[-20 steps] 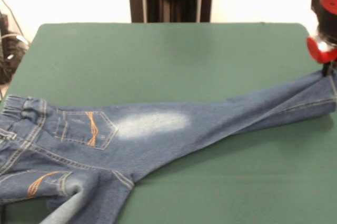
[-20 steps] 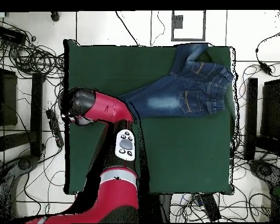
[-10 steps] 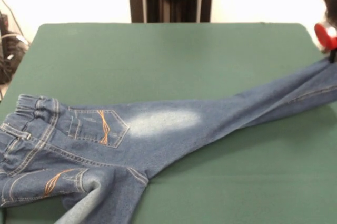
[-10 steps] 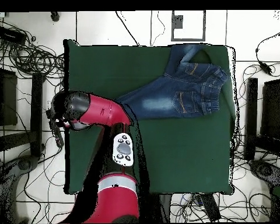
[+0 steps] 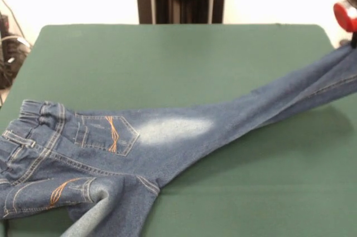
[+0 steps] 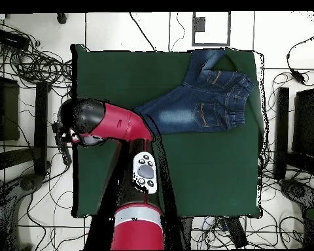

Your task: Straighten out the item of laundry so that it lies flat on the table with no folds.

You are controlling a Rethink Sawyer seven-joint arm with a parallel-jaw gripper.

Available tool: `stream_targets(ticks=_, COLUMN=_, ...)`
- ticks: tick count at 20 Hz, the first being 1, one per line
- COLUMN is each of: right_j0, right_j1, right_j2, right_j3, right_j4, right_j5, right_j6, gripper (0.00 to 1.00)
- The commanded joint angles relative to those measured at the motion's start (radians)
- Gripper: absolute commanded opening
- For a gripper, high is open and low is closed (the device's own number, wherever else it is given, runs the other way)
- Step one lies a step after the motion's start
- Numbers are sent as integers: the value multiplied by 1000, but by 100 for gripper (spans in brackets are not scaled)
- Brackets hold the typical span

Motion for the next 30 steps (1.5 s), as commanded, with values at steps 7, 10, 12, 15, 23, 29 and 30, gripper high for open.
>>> stream_targets(ticks=7, right_j0=23, right_j1=68, right_j2=144, right_j3=76, right_j4=-53, right_j5=87, right_j6=144, gripper=0)
stream_targets(ticks=10, right_j0=19, right_j1=59, right_j2=152, right_j3=84, right_j4=-51, right_j5=79, right_j6=145, gripper=0)
stream_targets(ticks=12, right_j0=18, right_j1=52, right_j2=149, right_j3=94, right_j4=-51, right_j5=81, right_j6=151, gripper=0)
stream_targets(ticks=15, right_j0=18, right_j1=48, right_j2=140, right_j3=98, right_j4=-57, right_j5=88, right_j6=163, gripper=100)
stream_targets(ticks=23, right_j0=4, right_j1=55, right_j2=137, right_j3=64, right_j4=-65, right_j5=110, right_j6=165, gripper=100)
stream_targets(ticks=29, right_j0=-43, right_j1=77, right_j2=160, right_j3=31, right_j4=-75, right_j5=30, right_j6=95, gripper=100)
stream_targets(ticks=30, right_j0=-58, right_j1=87, right_j2=160, right_j3=22, right_j4=-82, right_j5=10, right_j6=82, gripper=100)
